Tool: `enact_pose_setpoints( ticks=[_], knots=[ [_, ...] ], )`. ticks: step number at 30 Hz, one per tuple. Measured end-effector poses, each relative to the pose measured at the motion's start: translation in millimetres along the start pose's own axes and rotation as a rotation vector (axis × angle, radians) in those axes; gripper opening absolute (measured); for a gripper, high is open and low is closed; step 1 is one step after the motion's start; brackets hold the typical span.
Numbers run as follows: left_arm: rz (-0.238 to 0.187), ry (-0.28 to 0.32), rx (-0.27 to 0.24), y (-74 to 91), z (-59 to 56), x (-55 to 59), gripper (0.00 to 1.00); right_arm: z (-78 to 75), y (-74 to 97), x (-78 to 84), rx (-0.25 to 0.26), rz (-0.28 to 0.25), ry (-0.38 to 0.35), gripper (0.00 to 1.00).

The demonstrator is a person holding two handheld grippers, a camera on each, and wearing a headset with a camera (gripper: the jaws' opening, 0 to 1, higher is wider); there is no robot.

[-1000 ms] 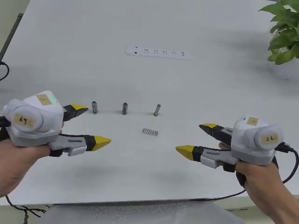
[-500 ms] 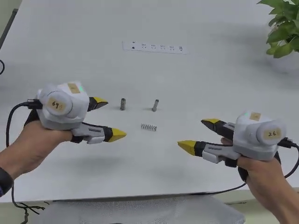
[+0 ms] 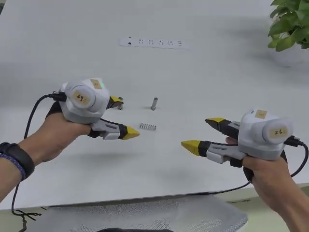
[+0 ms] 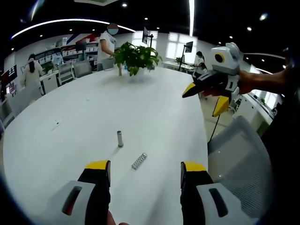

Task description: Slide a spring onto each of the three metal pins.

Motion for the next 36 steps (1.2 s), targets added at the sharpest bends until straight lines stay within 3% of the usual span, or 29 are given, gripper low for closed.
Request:
enact_pose_setpoints(
  ticks=[7,17,36],
  knots=[
    [0.048,-0.019,0.029,-24.3,2.5,10.6,0.52,-0.1,-0.2,1.2,0.0,0.0,-0.007,0.61],
    [0.09,0.018,0.056,-54.8,0.5,28.9,0.5,-2.6,2.8,2.7,0.008,0.001,-0.018,0.6],
    [0.161,0.062,0.078,-93.1,-0.4,58.0,0.43,-6.1,3.3,7.5,0.012,0.006,-0.039,0.59]
  ],
)
Point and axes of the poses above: the centre of the closed fingertips' face, and the gripper's own axes: y roughly backward along the fingers, z roughly to its left, x roughly out of its underside, the point moved 5 cm from there along y, roughly backward along the fingers, and after that the axes turned 8 degrees about -z, right-handed, at the moved point
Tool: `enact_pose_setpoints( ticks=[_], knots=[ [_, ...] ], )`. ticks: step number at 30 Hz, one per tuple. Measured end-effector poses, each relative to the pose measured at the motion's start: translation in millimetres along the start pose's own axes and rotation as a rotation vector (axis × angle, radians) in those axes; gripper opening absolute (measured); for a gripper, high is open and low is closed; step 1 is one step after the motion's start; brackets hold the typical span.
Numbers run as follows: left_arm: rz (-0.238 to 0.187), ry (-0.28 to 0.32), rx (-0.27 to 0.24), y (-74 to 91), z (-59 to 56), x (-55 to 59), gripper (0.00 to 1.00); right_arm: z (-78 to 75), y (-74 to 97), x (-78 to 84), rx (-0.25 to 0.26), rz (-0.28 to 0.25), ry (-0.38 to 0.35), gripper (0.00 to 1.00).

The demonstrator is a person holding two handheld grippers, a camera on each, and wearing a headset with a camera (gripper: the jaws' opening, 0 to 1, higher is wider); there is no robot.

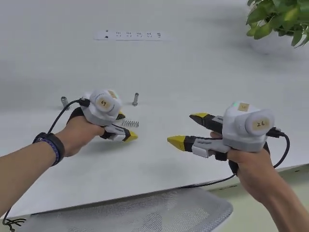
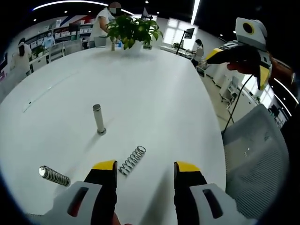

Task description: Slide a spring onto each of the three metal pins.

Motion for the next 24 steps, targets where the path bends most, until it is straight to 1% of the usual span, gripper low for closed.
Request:
enact_pose_setpoints(
  ticks=[3,5,7,10,12,15,17,20,22,23,24],
  knots=[
    [0.007,-0.002,0.002,-2.0,1.0,1.2,0.41,-1.0,2.0,1.0,0.003,0.0,-0.005,0.59],
    [0.01,-0.015,0.001,-2.9,1.9,1.3,0.39,-2.3,3.1,2.2,0.007,0.002,-0.008,0.58],
    [0.014,-0.035,0.007,-4.2,1.9,1.5,0.37,-3.0,4.2,3.0,0.008,0.004,-0.011,0.58],
    [0.038,-0.08,0.0,-6.2,4.6,4.4,0.31,-4.3,5.4,3.2,0.009,0.006,-0.013,0.58],
    [0.047,-0.095,-0.004,-6.4,5.3,6.0,0.27,-5.5,5.6,2.9,0.012,0.005,-0.014,0.58],
    [0.055,-0.102,-0.012,-6.2,5.9,7.9,0.21,-5.4,4.0,2.4,0.011,0.004,-0.015,0.58],
    [0.047,-0.094,-0.026,-5.7,8.1,7.5,0.19,-4.7,1.9,1.8,0.006,0.005,-0.014,0.58],
    [0.04,-0.094,-0.047,-6.5,13.4,7.1,0.12,-3.0,-0.2,1.4,0.0,0.008,-0.01,0.58],
    [0.037,-0.099,-0.054,-6.5,15.1,7.5,0.05,-2.3,-0.6,1.2,-0.003,0.008,-0.01,0.58],
    [0.024,-0.09,-0.046,-8.3,15.0,7.7,0.03,-2.2,-0.6,1.1,-0.004,0.007,-0.01,0.57],
    [0.02,-0.059,-0.04,-9.0,13.5,9.1,0.03,-2.2,-0.6,1.1,-0.005,0.007,-0.01,0.57]
  ],
)
Point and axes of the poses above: the centre of the closed fingertips' face, and the gripper's own axes: y roughly backward along the fingers, z roughly to its left, x roughly out of its underside, the point moved 5 cm from there along y, roughly backward along the fingers, and after that the axes turned 8 degrees about -z, right-handed, at the moved point
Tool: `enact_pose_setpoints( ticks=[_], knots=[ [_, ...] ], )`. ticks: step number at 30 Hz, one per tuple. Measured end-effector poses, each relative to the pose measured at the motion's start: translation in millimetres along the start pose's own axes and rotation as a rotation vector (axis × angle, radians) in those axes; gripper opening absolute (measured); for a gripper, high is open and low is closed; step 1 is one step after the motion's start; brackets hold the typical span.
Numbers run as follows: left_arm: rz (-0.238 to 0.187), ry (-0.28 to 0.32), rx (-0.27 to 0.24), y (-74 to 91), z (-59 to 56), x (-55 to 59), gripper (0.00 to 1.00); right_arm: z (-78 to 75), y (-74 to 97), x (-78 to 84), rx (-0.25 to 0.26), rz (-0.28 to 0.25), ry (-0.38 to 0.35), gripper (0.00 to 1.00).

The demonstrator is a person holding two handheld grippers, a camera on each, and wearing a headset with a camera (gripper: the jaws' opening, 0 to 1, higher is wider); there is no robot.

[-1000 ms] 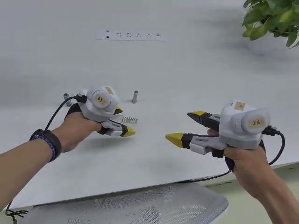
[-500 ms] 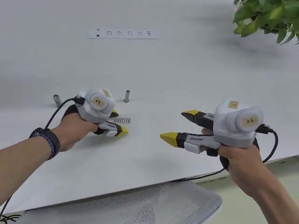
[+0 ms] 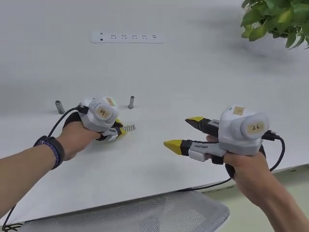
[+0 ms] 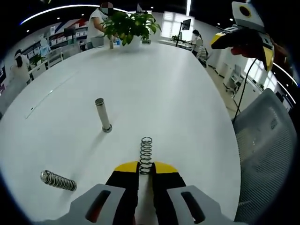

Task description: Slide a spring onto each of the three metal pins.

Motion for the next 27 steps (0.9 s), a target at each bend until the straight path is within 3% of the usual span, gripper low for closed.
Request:
enact_pose_setpoints(
  ticks=[1,11,27],
  knots=[
    [-0.015,-0.006,0.001,-1.7,1.9,-1.5,0.03,-0.3,0.2,0.1,0.001,0.001,0.0,0.57],
    [0.007,-0.008,-0.009,7.4,-2.2,3.3,0.03,-2.5,1.8,2.3,0.007,-0.002,-0.006,0.57],
    [-0.041,-0.033,-0.015,47.5,-16.7,7.1,0.02,6.8,-7.2,5.5,-0.046,0.015,-0.006,0.58]
  ],
)
Point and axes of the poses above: the centre of the closed fingertips' face, and the gripper's own axes: y roughly backward along the fingers, z roughly to its left, x roughly out of its underside, the point moved 5 cm from there along y, roughly backward along the fingers, and after that the axes turned 8 degrees about -z, right-handed, at the moved point
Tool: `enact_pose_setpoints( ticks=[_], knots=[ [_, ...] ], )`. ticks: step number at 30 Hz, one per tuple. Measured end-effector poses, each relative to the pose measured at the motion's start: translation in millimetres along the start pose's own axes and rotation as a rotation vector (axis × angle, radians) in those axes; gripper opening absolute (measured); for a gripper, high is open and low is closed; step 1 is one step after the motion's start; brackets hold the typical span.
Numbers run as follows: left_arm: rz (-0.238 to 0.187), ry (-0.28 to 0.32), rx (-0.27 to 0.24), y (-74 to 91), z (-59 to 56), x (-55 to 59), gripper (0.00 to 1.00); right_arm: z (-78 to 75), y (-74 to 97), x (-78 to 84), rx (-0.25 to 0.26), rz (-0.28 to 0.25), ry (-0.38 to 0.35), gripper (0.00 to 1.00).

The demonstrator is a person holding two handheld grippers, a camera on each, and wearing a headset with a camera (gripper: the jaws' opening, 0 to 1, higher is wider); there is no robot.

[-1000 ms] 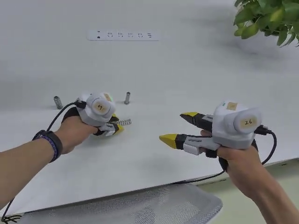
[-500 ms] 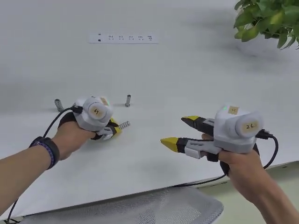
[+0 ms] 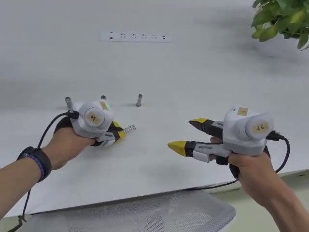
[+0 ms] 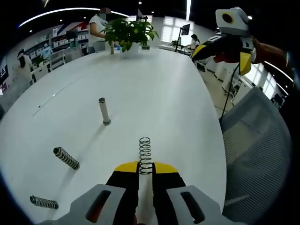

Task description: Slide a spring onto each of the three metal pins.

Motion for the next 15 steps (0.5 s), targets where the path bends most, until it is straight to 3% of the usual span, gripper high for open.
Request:
enact_pose_setpoints(
  ticks=[15],
  knots=[
    [-0.058,-0.02,-0.037,37.1,-8.0,-11.6,0.02,9.8,-8.6,1.5,-0.049,0.011,0.009,0.58]
  ],
)
Point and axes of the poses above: the centre of the closed fingertips' face, and the gripper's own axes: y roughly backward along the fingers, z roughly to its left, x roughly out of its underside, the point moved 5 cm from there along y, roughly backward along the fingers, and after that the axes turned 8 degrees about -z, right-handed, at the moved point
